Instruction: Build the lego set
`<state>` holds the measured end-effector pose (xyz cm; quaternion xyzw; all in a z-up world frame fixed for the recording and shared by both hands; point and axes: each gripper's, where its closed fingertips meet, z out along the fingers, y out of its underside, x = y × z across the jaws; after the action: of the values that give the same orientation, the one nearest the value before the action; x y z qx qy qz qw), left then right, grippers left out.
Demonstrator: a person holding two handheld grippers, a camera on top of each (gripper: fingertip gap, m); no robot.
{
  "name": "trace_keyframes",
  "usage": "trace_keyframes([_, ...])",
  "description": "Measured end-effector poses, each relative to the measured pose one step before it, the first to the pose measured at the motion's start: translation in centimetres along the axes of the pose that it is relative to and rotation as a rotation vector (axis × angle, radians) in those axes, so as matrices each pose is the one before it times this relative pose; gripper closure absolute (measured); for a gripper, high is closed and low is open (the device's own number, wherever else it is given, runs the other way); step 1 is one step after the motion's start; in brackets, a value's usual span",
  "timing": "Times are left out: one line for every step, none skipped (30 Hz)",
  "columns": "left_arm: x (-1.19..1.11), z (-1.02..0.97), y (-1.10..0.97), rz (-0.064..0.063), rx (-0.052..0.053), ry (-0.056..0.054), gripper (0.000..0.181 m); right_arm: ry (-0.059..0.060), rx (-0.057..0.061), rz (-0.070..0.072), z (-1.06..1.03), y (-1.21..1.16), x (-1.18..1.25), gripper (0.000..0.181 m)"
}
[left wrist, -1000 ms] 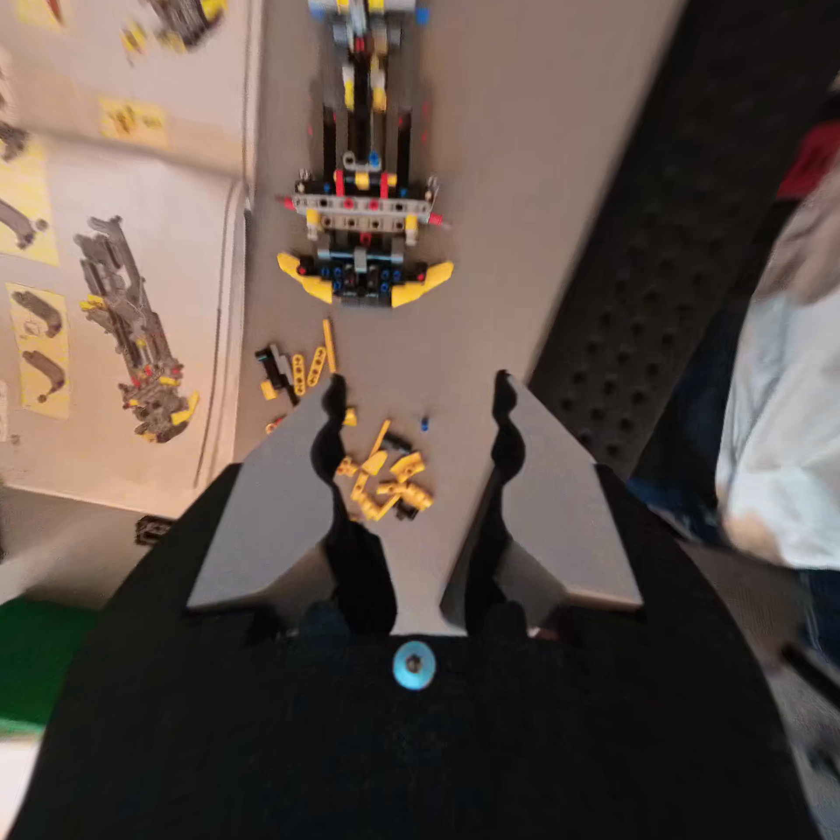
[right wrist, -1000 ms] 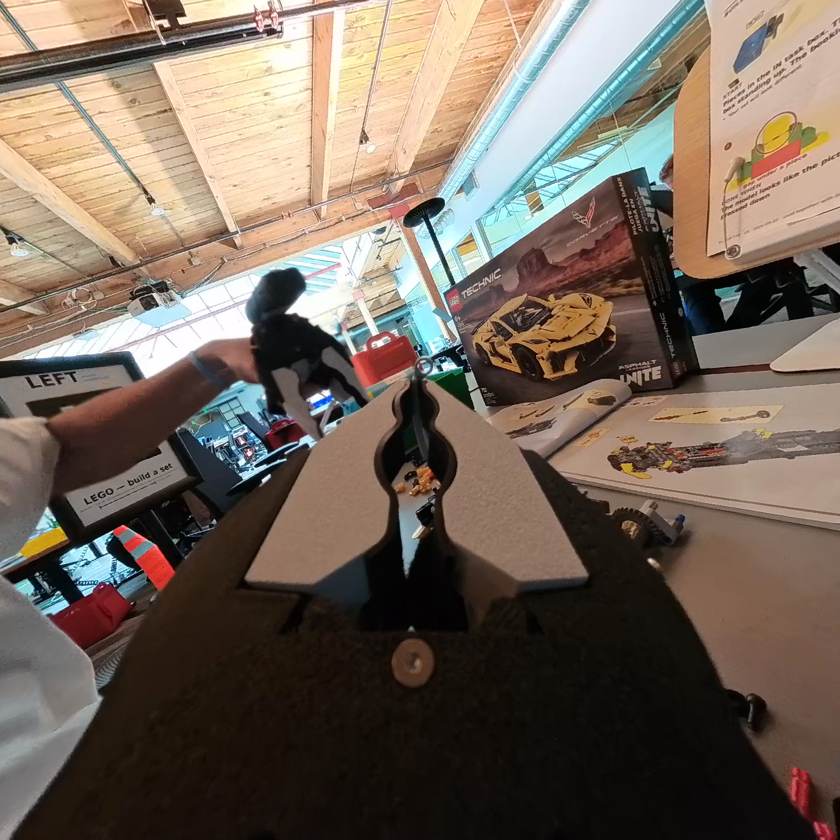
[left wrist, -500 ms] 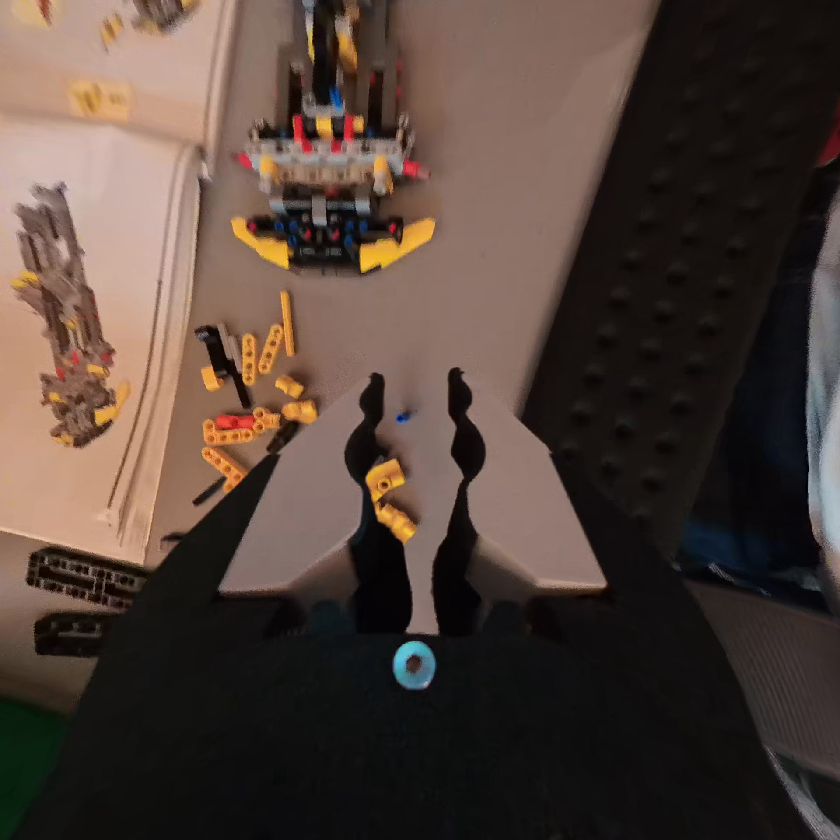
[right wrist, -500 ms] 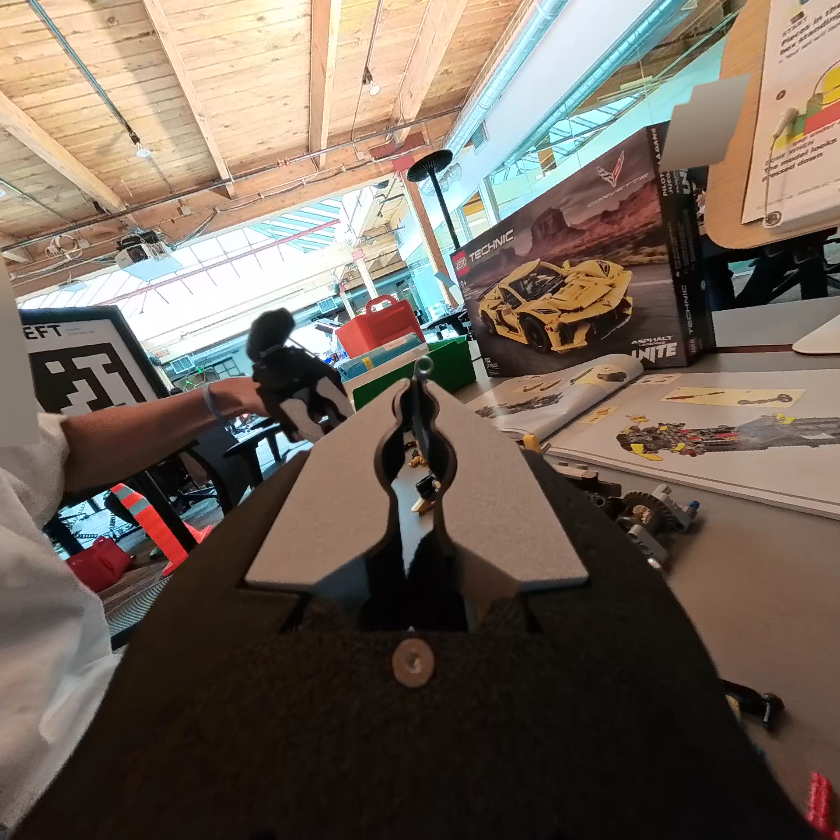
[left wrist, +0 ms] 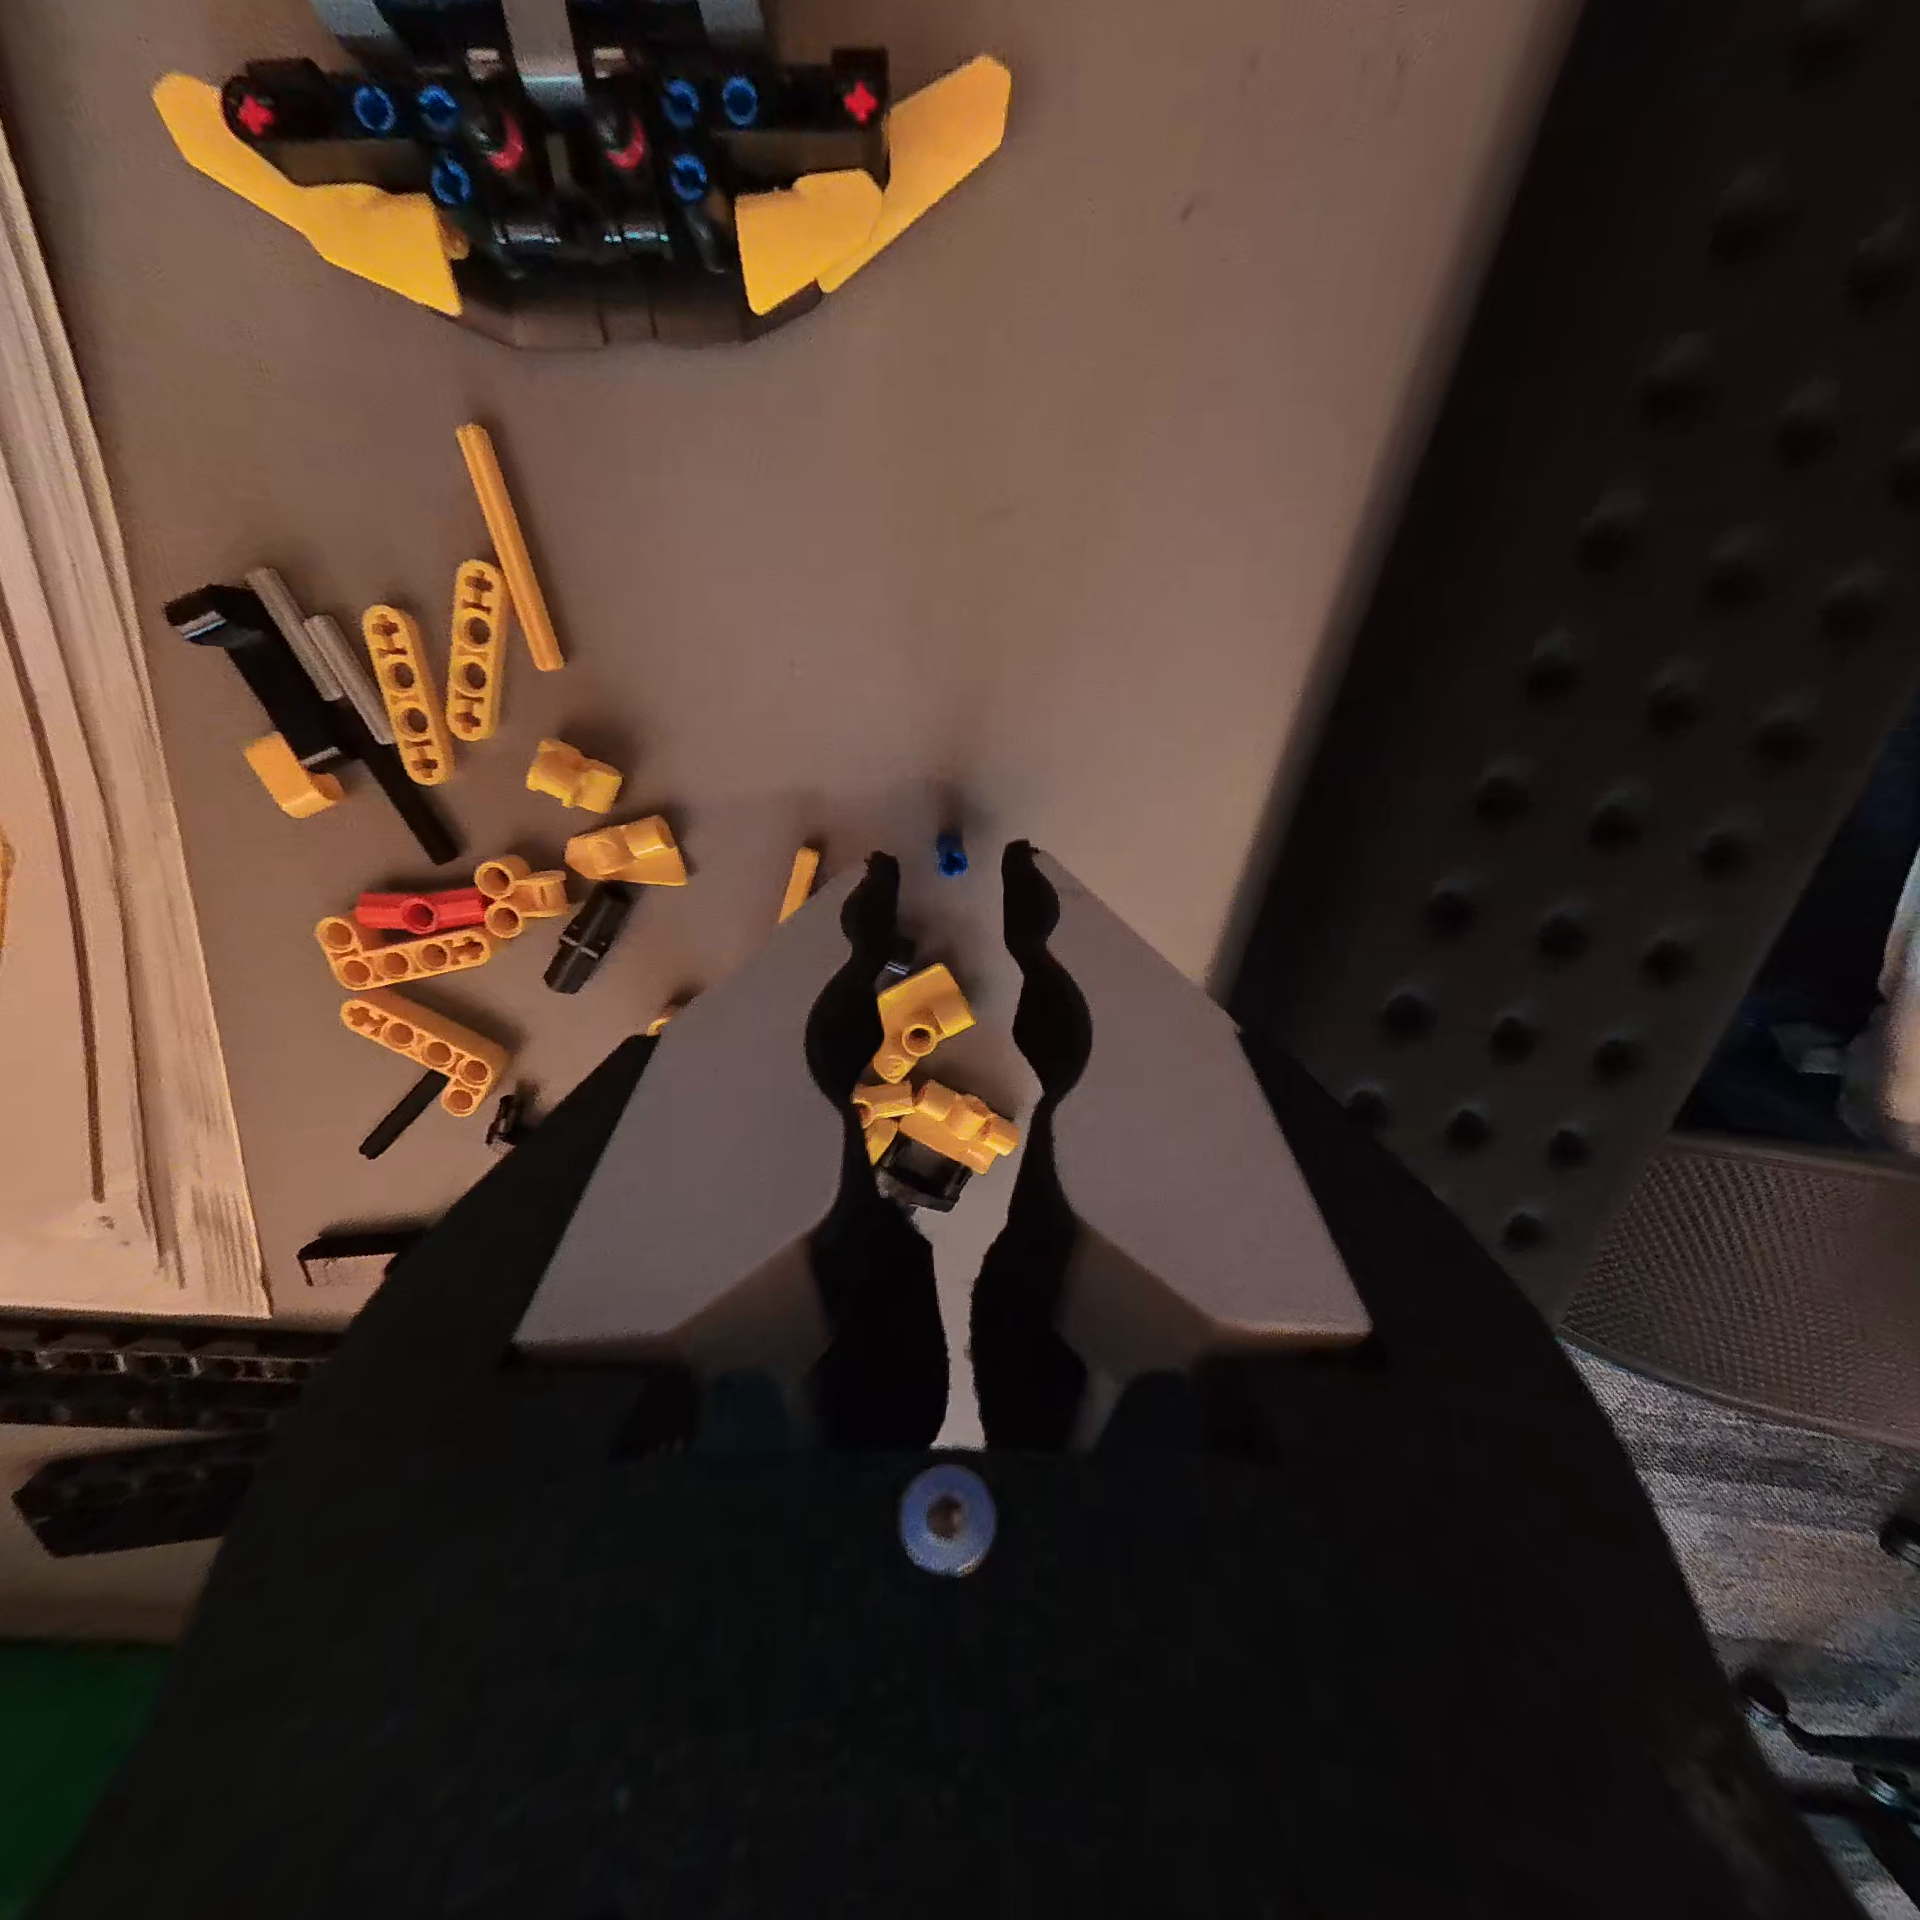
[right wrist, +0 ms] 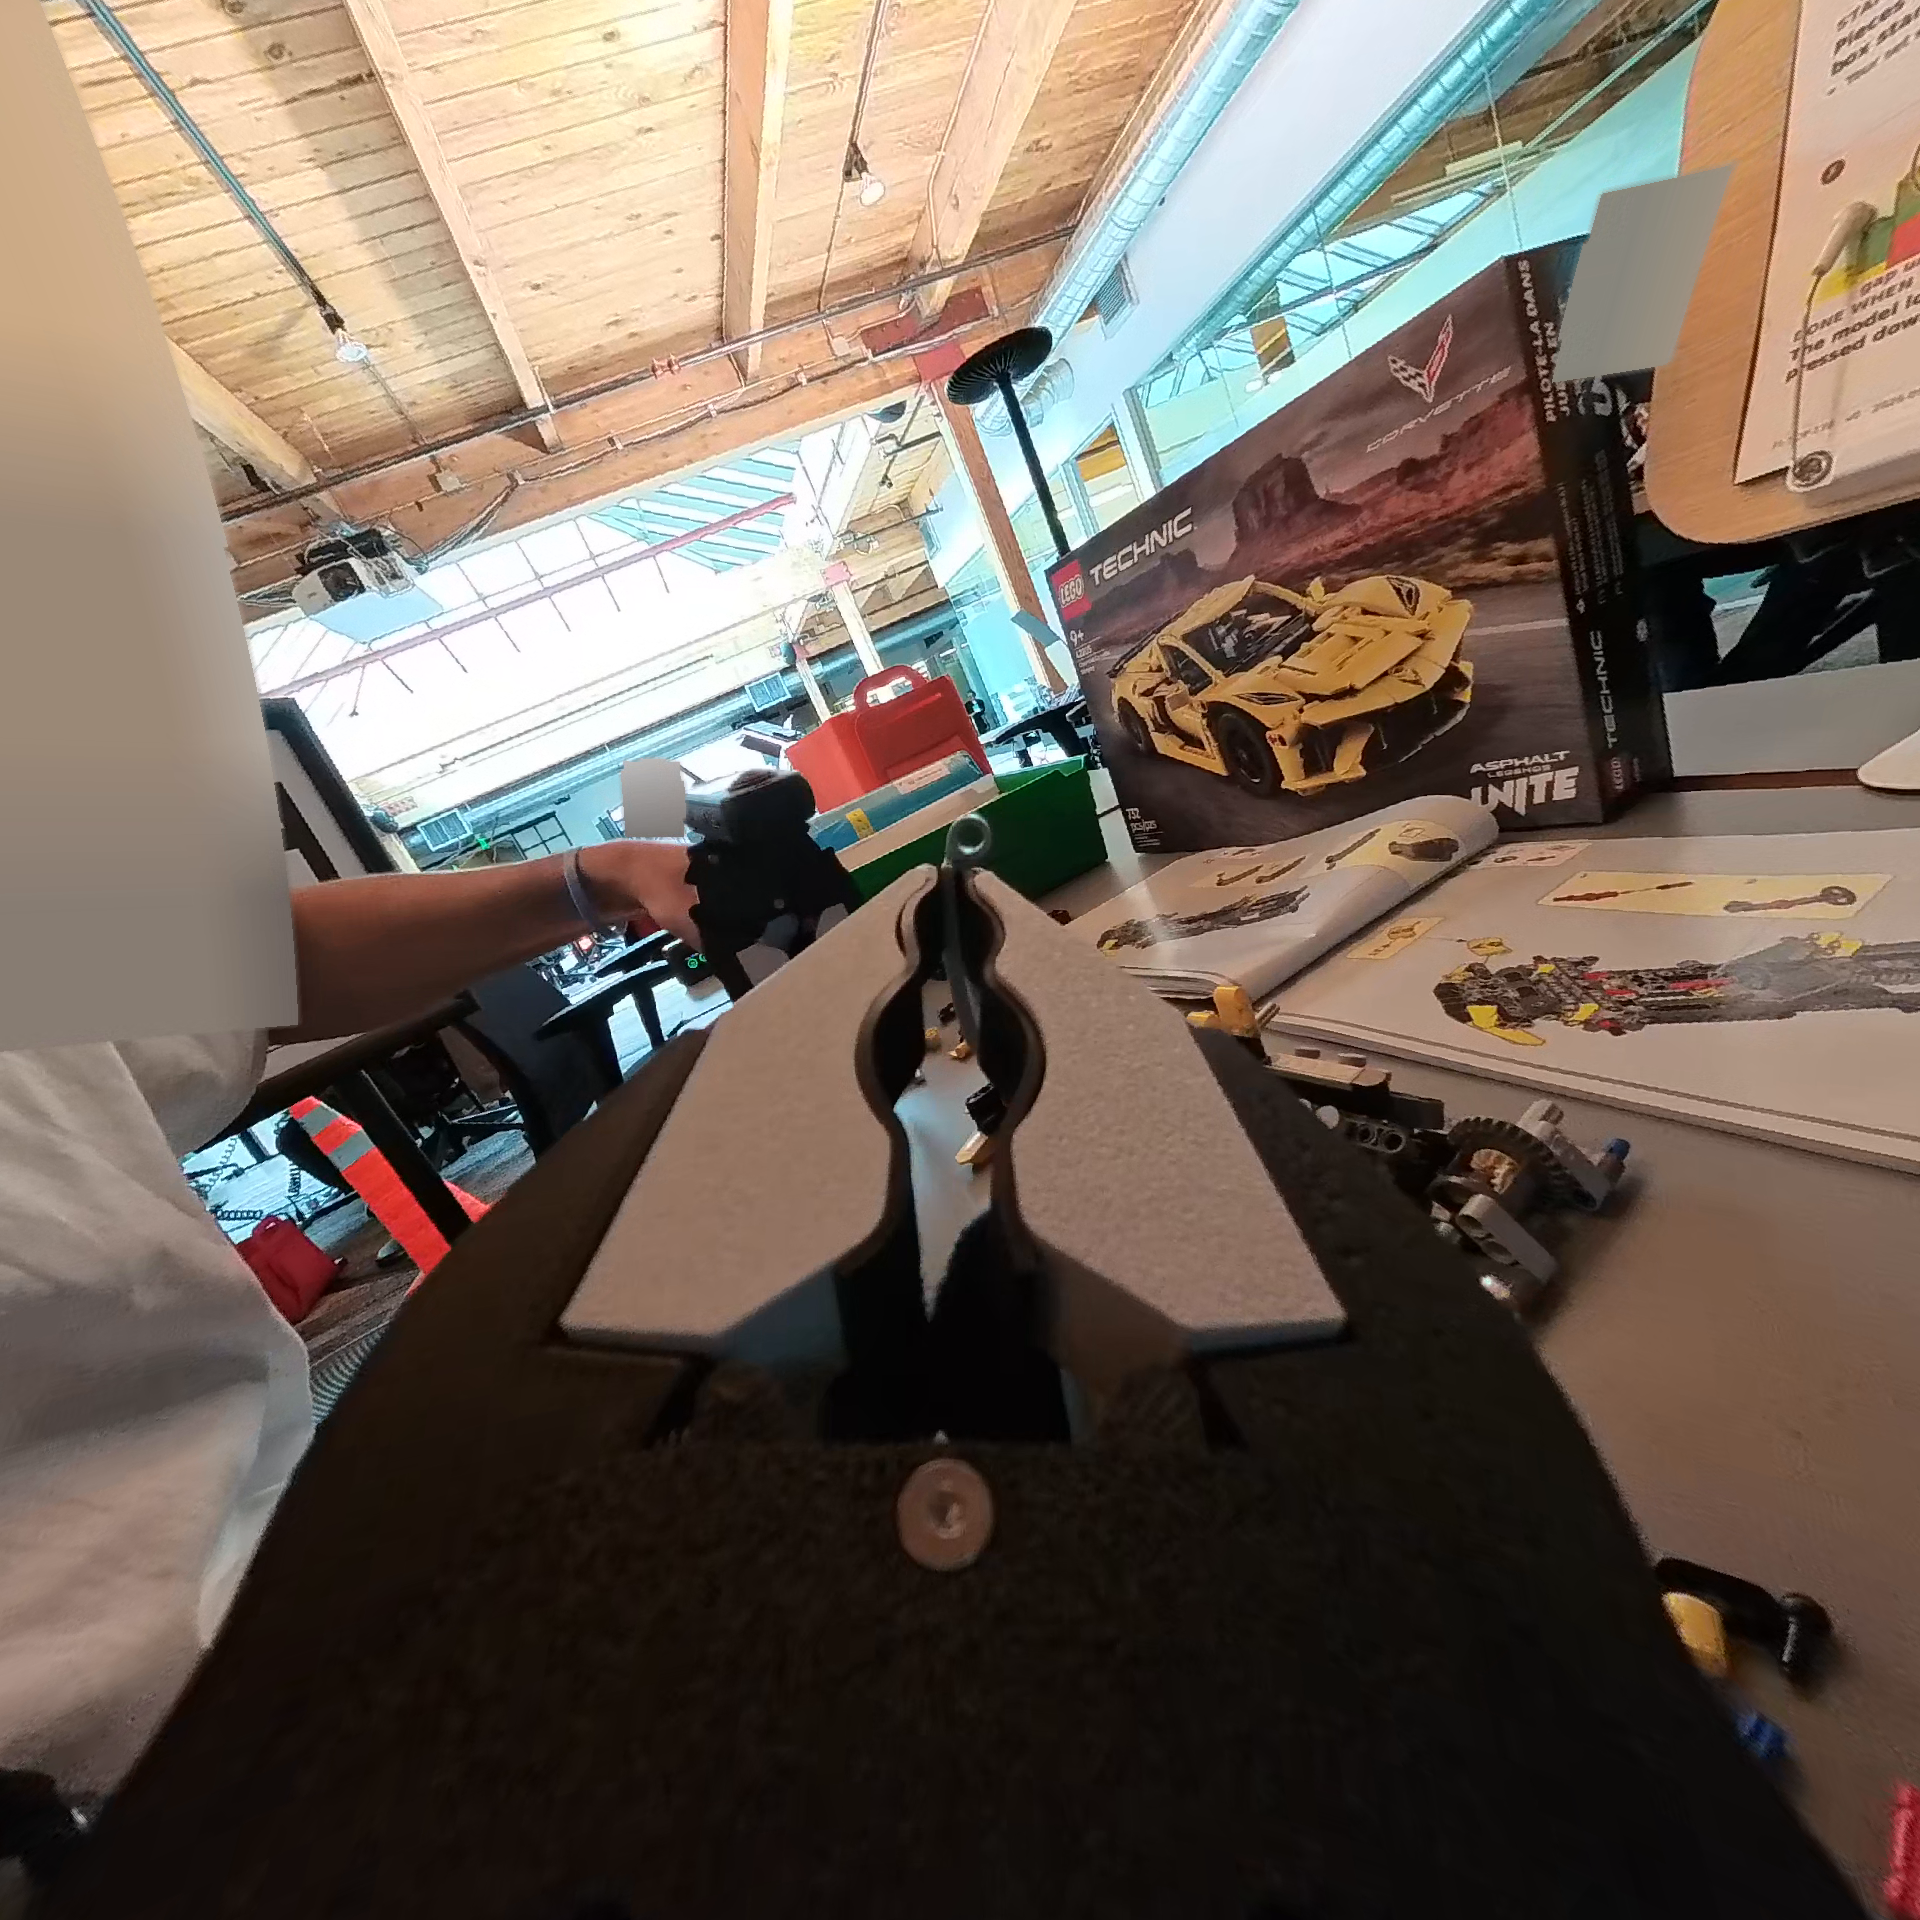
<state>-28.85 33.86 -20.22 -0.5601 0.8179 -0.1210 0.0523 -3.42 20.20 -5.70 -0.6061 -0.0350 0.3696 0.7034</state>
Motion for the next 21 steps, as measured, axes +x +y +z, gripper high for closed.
trace_keyframes([-0.025,-0.071,0.040,0.0019,-0.0053,0.0005,0.162,-0.0007,-0.0008,0.0000,0.016,0.016,-0.005,0.180])
trace_keyframes([-0.036,-0.060,-0.001,0.0007,-0.0020,0.0004,0.162,-0.0004,-0.0006,-0.0002,0.000,0.014,-0.011,0.180])
trace_keyframes([0.080,-0.010,0.000,0.0007,-0.0028,0.0065,0.163,-0.0006,0.0000,0.0003,0.013,0.005,-0.012,0.180])
trace_keyframes([-0.009,0.030,0.022,0.0042,-0.0049,0.0003,0.163,-0.0004,-0.0005,0.0002,-0.004,0.007,-0.007,0.180])
trace_keyframes([0.027,0.059,0.028,0.0040,-0.0049,0.0029,0.164,-0.0003,-0.0003,-0.0004,0.003,0.009,-0.009,0.180])
trace_keyframes([0.025,0.100,0.067,0.0019,-0.0072,0.0046,0.164,0.0001,-0.0001,-0.0004,0.004,0.007,-0.004,0.180])
trace_keyframes([0.023,0.111,0.069,0.0038,-0.0071,0.0039,0.165,0.0000,-0.0003,0.0000,-0.010,0.004,-0.005,0.180])
trace_keyframes([-0.085,0.104,0.056,0.0042,-0.0063,-0.0014,0.165,-0.0001,-0.0004,0.0003,-0.002,0.005,-0.003,0.180])
trace_keyframes([-0.116,0.105,0.058,0.0024,-0.0055,-0.0019,0.165,-0.0002,-0.0001,0.0000,-0.001,0.001,-0.003,0.180])
trace_keyframes([-0.165,0.101,0.062,0.0011,-0.0056,-0.0038,0.165,0.0002,-0.0001,-0.0002,0.004,0.006,-0.002,0.180])
trace_keyframes([-0.207,0.087,0.026,0.0002,-0.0033,-0.0068,0.165,0.0002,-0.0008,0.0004,-0.005,0.015,0.017,0.180])
trace_keyframes([-0.047,0.102,0.029,-0.0003,-0.0026,0.0025,0.165,0.0002,-0.0001,0.0007,0.000,0.005,0.014,0.180])
trace_keyframes([0.006,0.085,0.000,-0.0007,-0.0011,0.0038,0.165,0.0001,0.0003,0.0008,0.003,0.000,0.013,0.181])
trace_keyframes([0.046,0.069,0.023,-0.0001,-0.0015,0.0048,0.165,0.0000,0.0001,0.0008,0.004,-0.006,0.007,0.181])
trace_keyframes([0.079,0.056,0.058,0.0008,-0.0033,0.0058,0.165,-0.0001,0.0007,0.0006,-0.007,-0.011,0.013,0.181])
trace_keyframes([0.067,0.020,0.033,0.0024,-0.0017,0.0030,0.165,-0.0004,0.0004,0.0007,-0.002,-0.011,-0.003,0.181])
trace_keyframes([0.105,-0.006,-0.020,0.0031,0.0015,0.0042,0.165,-0.0003,0.0002,0.0006,0.005,-0.007,0.005,0.180])
trace_keyframes([0.088,-0.017,-0.067,0.0013,0.0040,0.0028,0.166,-0.0003,-0.0001,0.0005,0.005,0.011,0.003,0.180])
trace_keyframes([0.060,-0.012,-0.037,-0.0004,0.0021,0.0017,0.167,-0.0007,-0.0004,0.0000,0.013,0.002,-0.015,0.180])
trace_keyframes([0.060,0.008,0.014,0.0002,-0.0006,0.0013,0.167,-0.0003,-0.0007,-0.0006,0.000,0.015,-0.007,0.180])
trace_keyframes([0.004,0.018,0.000,0.0020,0.0010,-0.0022,0.168,-0.0001,-0.0011,-0.0005,0.010,0.025,-0.006,0.180])
